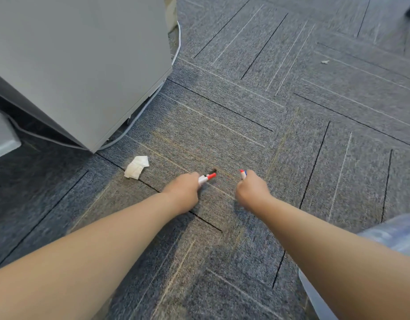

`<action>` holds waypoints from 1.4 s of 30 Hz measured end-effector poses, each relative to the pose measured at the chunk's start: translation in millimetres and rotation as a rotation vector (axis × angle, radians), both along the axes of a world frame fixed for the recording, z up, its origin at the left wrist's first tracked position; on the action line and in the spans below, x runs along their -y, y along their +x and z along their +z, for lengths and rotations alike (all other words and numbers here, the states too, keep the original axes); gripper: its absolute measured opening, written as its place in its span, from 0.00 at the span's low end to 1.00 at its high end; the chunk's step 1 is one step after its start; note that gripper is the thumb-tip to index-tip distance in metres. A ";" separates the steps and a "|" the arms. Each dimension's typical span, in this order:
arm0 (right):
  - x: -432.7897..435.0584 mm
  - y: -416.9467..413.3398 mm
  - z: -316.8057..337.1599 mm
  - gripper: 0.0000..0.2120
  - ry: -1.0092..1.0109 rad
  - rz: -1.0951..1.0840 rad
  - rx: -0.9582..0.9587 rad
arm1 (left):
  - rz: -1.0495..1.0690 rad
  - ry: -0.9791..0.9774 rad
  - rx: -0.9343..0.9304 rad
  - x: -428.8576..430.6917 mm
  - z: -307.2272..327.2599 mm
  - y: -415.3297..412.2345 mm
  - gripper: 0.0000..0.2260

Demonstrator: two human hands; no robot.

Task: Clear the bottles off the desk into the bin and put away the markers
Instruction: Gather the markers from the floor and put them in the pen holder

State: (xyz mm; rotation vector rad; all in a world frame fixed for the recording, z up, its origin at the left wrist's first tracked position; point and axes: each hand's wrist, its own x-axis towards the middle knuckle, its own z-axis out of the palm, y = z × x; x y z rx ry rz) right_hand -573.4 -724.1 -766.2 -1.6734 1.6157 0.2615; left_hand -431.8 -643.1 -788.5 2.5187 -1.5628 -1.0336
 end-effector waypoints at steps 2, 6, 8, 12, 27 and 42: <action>-1.1 -8.9 6.2 0.13 -0.021 -0.055 -0.001 | 0.107 0.016 -0.042 -4.2 11.7 3.5 0.07; -19.7 -19.7 45.9 0.15 -0.027 -0.185 -0.002 | 0.359 0.039 -0.094 -26.2 55.9 5.5 0.13; -42.2 -22.9 77.0 0.16 -0.012 -0.144 -0.041 | 0.447 0.106 -0.116 -47.5 87.0 -1.9 0.16; -71.3 -31.9 156.9 0.13 0.088 -0.035 -0.025 | 0.367 0.249 -0.215 -81.6 174.0 -15.8 0.25; -13.4 84.5 727.5 0.18 -0.148 0.379 -0.023 | 0.436 0.047 -0.363 -19.2 726.2 98.0 0.20; -103.3 251.4 922.7 0.12 -0.041 -0.056 0.603 | 1.125 -0.607 -0.497 -126.9 922.4 256.4 0.14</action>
